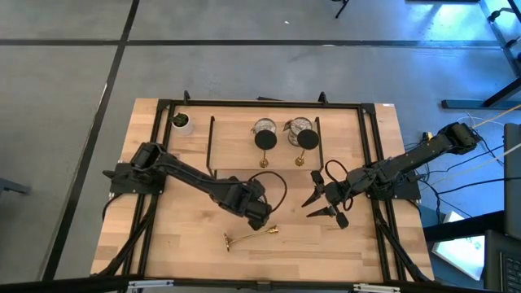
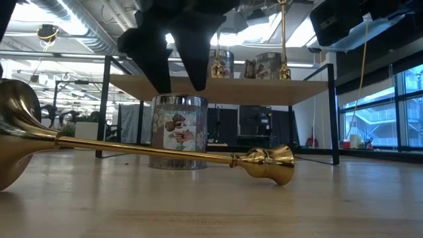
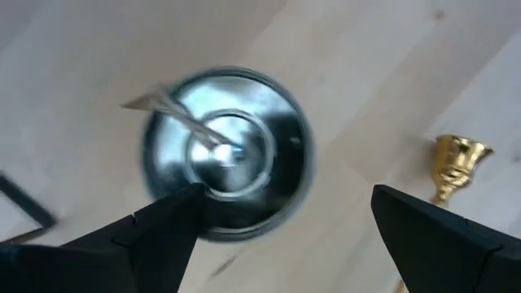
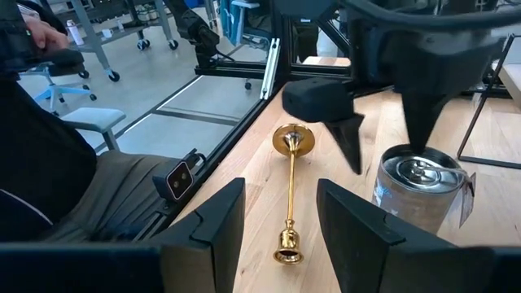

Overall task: Pick & Place candle stick holders
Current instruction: Put the silver scented candle on the shelf

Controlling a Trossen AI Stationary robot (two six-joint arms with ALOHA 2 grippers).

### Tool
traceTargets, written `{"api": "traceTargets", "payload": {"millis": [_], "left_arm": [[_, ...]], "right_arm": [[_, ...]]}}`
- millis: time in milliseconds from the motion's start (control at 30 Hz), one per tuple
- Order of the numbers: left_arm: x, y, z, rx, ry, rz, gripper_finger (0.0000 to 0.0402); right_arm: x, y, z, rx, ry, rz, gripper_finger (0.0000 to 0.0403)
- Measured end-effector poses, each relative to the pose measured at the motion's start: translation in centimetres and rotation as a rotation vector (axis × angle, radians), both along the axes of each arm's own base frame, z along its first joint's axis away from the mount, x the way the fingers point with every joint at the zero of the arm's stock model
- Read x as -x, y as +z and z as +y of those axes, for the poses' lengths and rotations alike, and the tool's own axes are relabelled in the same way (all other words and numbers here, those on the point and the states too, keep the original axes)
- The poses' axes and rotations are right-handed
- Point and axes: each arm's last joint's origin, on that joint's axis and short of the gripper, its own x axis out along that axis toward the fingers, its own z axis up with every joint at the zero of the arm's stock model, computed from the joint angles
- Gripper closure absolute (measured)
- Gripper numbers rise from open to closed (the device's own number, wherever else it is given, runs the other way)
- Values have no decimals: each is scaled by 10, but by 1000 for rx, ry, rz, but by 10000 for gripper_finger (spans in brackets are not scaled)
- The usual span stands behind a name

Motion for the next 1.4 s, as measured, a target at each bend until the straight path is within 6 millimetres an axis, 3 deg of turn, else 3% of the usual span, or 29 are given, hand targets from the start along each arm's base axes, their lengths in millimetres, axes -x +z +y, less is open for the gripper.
{"api": "traceTargets", "payload": {"millis": [367, 733, 867, 967, 1100, 1233, 1400], "left_arm": [[-4, -7, -7, 61, -19, 0, 52], [3, -5, -29, 152, -17, -6, 52], [2, 3, -43, 135, -52, -44, 52], [3, 25, -50, 32, -86, -125, 52], [10, 49, -44, -47, -78, -119, 52], [17, 50, -27, -69, -57, 12, 52], [9, 41, -7, -74, -202, 84, 52]], "right_arm": [[0, 0, 0, 0, 0, 0, 247], [0, 0, 0, 0, 0, 0, 247], [0, 0, 0, 1, 0, 0, 247], [0, 0, 0, 1, 0, -1, 247], [0, 0, 0, -1, 0, -4, 247], [0, 1, 0, -3, 0, -7, 247], [0, 1, 0, -2, 0, -6, 247]]}}
